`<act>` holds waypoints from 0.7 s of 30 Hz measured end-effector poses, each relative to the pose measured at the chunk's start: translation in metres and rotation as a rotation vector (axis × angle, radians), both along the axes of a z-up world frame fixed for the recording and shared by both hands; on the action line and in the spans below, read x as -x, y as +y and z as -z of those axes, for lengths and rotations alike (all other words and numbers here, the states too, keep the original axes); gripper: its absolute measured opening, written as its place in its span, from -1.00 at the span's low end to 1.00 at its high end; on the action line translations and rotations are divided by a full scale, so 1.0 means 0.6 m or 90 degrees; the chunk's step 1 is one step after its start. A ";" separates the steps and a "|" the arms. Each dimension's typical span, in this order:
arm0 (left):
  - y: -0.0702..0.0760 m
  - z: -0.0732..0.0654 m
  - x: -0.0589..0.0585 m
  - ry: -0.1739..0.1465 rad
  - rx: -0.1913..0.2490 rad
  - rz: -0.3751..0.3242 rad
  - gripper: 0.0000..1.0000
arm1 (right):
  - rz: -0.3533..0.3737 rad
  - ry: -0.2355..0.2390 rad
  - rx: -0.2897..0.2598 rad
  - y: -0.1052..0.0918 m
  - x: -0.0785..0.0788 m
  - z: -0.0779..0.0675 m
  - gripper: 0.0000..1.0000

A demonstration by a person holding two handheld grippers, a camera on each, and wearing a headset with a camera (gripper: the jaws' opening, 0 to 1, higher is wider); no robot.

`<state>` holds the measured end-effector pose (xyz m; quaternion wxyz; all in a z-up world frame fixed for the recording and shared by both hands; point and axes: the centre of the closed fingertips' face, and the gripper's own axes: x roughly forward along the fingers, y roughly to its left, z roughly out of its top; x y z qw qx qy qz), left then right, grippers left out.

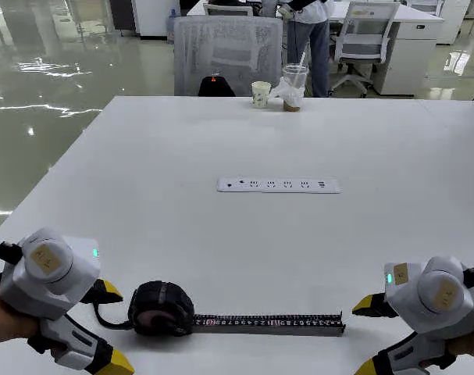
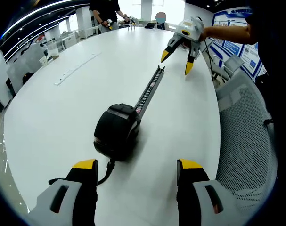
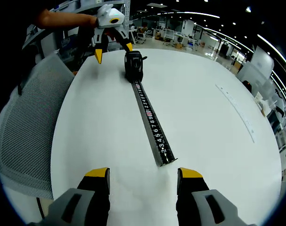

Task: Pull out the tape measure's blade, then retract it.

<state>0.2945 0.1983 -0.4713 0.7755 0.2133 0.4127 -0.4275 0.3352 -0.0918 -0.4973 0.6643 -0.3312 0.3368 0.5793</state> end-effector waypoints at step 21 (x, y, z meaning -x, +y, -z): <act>-0.018 -0.014 0.056 -0.029 0.079 -0.109 0.42 | 0.114 0.005 -0.076 0.005 0.055 -0.016 0.45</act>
